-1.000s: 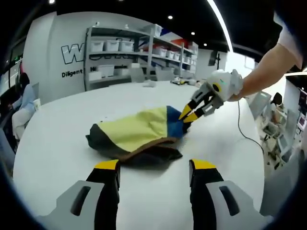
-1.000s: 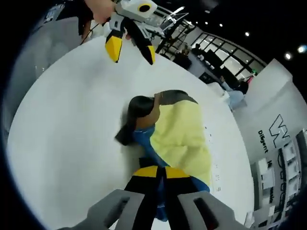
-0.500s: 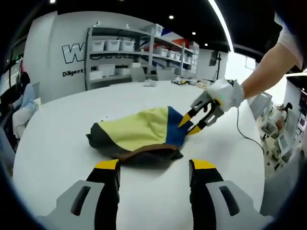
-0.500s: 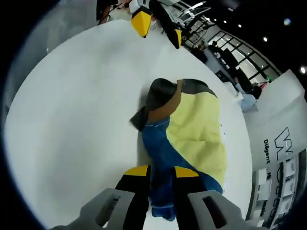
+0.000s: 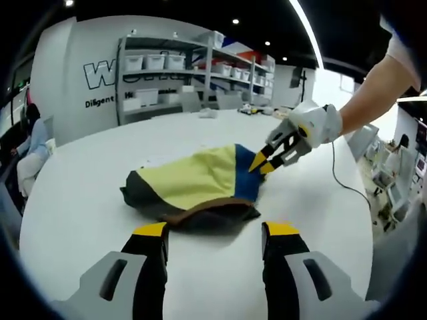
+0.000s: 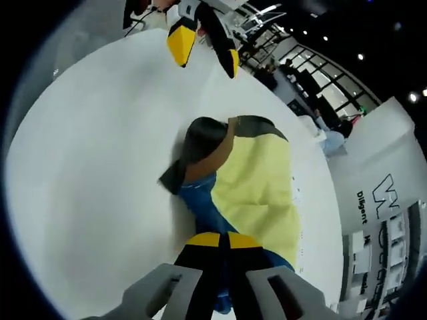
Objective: Fold the garment on the visible template until the final outline fits inside the template.
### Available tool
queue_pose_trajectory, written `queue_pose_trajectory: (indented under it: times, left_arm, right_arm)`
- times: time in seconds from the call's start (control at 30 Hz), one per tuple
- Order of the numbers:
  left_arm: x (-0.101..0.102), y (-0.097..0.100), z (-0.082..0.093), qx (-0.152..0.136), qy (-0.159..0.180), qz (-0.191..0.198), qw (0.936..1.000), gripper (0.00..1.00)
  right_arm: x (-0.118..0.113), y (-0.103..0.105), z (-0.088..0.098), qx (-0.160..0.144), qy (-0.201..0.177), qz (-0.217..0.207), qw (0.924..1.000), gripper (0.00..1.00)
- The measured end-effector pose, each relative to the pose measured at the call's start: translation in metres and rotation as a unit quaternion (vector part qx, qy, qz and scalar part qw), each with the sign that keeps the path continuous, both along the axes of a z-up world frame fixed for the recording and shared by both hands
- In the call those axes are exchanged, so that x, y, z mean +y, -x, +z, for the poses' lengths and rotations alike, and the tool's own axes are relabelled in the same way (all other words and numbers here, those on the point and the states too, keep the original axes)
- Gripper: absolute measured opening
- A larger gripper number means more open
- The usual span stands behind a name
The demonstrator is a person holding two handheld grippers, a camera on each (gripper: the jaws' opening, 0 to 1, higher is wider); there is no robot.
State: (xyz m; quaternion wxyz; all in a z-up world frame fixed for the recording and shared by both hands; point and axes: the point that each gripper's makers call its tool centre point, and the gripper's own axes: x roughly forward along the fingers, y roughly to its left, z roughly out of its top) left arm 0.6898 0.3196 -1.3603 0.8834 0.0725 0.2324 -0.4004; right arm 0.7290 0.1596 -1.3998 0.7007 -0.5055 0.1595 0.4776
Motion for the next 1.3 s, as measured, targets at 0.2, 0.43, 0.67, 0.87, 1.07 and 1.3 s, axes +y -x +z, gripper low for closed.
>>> queue_pose_trajectory:
  times: [0.2,0.43,0.67,0.87,1.07,1.3]
  left_arm:
    - [0.004,-0.017,-0.004,-0.013,-0.026,-0.009,0.9995,0.47]
    - [0.01,-0.034,-0.019,-0.036,-0.091,-0.039,0.9945,0.36]
    - [0.015,-0.054,-0.031,-0.078,-0.174,-0.065,0.9795,0.26]
    - [0.018,-0.07,-0.037,-0.113,-0.237,-0.093,0.9604,0.19]
    - [0.023,-0.076,-0.046,-0.137,-0.3,-0.126,0.9354,0.2]
    - [0.015,-0.079,-0.056,-0.146,-0.317,-0.154,0.9246,0.19]
  right_arm:
    - [0.001,0.006,0.018,0.012,-0.04,-0.011,0.9991,0.0]
    - [-0.008,0.012,0.039,0.025,-0.069,-0.019,0.9971,0.0]
    - [-0.012,0.008,0.055,0.024,-0.098,-0.036,0.9943,0.0]
    - [-0.01,0.001,0.067,0.02,-0.115,-0.047,0.9921,0.0]
    - [-0.011,-0.004,0.077,0.014,-0.125,-0.053,0.9907,0.0]
    - [-0.013,-0.003,0.08,0.013,-0.126,-0.05,0.9907,0.0]
